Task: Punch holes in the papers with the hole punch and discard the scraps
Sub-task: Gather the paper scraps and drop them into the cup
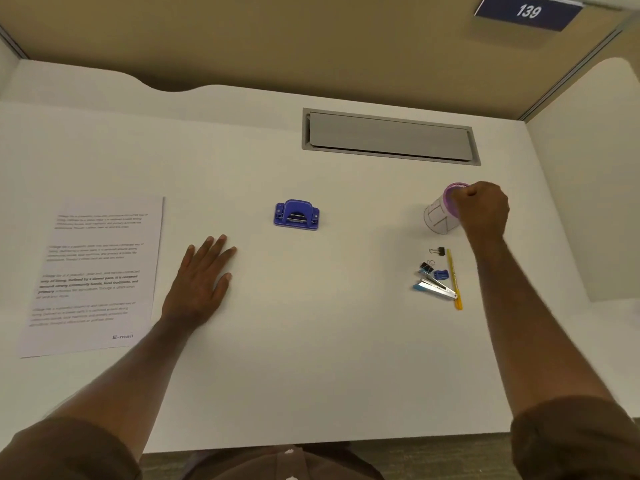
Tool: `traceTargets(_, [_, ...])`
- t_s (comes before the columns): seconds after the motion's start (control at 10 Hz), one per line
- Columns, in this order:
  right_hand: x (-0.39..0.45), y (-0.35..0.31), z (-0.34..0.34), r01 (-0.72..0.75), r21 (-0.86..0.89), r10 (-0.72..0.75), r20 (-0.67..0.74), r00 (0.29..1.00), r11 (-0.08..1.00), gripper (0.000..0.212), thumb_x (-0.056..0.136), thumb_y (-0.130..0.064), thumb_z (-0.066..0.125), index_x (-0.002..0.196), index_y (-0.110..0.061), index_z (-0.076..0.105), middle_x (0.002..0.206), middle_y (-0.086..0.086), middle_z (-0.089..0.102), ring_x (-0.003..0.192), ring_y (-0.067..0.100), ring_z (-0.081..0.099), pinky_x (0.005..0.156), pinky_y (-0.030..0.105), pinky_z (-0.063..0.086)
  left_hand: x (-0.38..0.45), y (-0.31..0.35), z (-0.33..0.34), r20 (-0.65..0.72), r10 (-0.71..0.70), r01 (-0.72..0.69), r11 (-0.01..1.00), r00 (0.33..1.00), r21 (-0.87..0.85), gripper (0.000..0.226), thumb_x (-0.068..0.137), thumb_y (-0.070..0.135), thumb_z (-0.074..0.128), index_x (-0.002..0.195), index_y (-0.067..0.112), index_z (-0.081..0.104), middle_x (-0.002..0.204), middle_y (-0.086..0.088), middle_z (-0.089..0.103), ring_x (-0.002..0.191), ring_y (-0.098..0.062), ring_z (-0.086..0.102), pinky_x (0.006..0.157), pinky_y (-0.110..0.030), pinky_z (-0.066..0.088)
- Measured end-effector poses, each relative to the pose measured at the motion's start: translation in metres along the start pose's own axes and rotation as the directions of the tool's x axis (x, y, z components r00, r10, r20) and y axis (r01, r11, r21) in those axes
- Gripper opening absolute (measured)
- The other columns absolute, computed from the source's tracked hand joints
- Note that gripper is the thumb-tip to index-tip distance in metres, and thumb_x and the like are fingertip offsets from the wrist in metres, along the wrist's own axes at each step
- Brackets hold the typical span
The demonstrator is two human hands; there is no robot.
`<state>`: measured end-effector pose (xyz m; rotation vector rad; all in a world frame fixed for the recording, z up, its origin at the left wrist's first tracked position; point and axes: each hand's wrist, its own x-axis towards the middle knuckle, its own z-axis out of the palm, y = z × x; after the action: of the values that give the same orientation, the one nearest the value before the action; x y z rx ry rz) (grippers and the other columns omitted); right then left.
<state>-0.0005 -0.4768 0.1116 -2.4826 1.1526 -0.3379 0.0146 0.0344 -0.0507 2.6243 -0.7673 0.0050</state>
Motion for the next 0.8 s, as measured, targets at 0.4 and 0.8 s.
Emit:
traceTargets(0.4, [0.035,0.013,-0.006,-0.076,-0.075,0.082,0.077,0.994,0.994,0.043,0.083,-0.027,0.078,0.115,0.001,0.071,0.114,0.018,0.073,0.105,0.034,0.069,0.074,0.031,0.048,0.000,-0.003,0.002,0.014,-0.001,0.001,1.000,1.000,0.006,0.056,0.102,0.035,0.034,0.155,0.017,0.040,0.168,-0.003,0.028,0.156,-0.025,0.024,0.127,-0.053,0.018])
traceTargets(0.8, [0.037,0.017,-0.014,-0.089,-0.017,0.090,0.059,0.994,0.996,0.024,0.085,-0.012,0.066,0.102,0.002,0.075,0.101,0.022,0.075,0.095,0.037,0.071,0.076,0.035,0.053,0.000,0.005,-0.007,0.033,-0.012,0.012,1.000,0.999,-0.004,0.057,0.101,0.034,0.033,0.153,0.014,0.042,0.166,-0.006,0.031,0.155,-0.028,0.027,0.127,-0.054,0.017])
